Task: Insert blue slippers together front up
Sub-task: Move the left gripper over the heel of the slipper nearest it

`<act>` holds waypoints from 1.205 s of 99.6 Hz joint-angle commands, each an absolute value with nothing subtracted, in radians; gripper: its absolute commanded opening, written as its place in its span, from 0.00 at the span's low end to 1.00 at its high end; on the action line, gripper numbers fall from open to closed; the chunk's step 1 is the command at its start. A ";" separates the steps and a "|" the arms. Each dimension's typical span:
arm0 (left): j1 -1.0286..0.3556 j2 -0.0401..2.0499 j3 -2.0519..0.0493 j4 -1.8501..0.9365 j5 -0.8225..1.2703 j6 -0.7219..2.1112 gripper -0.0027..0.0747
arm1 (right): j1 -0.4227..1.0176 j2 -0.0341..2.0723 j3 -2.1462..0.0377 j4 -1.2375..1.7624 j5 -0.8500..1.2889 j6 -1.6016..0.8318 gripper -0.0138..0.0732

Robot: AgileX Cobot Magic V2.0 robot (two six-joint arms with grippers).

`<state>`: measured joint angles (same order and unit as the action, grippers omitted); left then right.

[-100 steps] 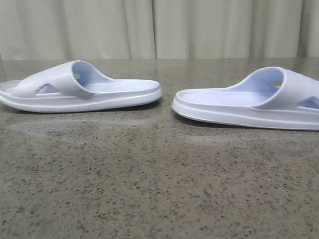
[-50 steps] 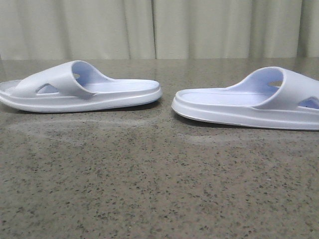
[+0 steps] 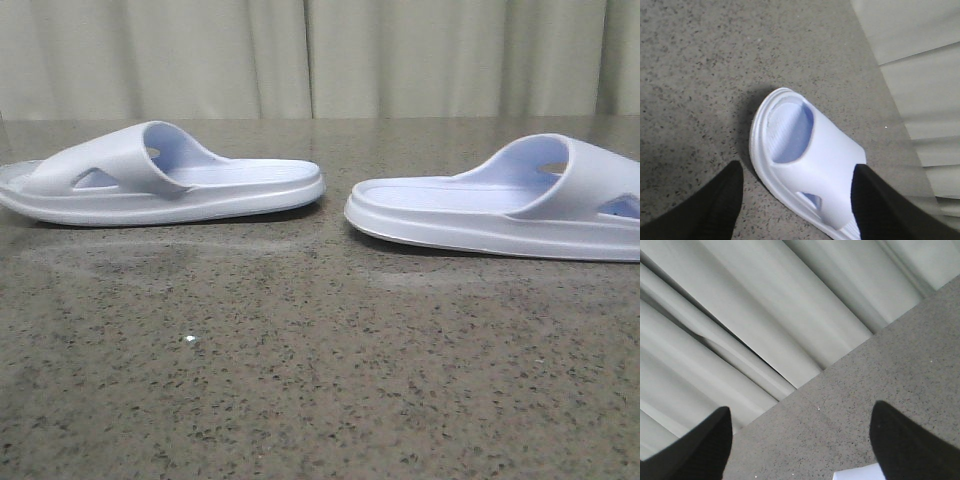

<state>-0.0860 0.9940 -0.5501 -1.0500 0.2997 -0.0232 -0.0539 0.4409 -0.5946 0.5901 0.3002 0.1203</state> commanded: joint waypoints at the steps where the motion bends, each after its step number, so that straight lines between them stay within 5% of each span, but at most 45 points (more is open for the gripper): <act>1: -0.095 1.021 -0.577 -1.082 0.264 -0.032 0.55 | -0.060 0.455 -0.629 0.599 0.238 0.117 0.73; 120: -0.095 1.277 -0.708 -1.107 0.241 0.028 0.55 | -0.060 0.455 -0.629 0.599 0.238 0.117 0.73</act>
<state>-0.0860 1.2725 -0.6592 -1.0830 0.2649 0.0198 -0.0539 0.4425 -0.5946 0.5917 0.3006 0.1203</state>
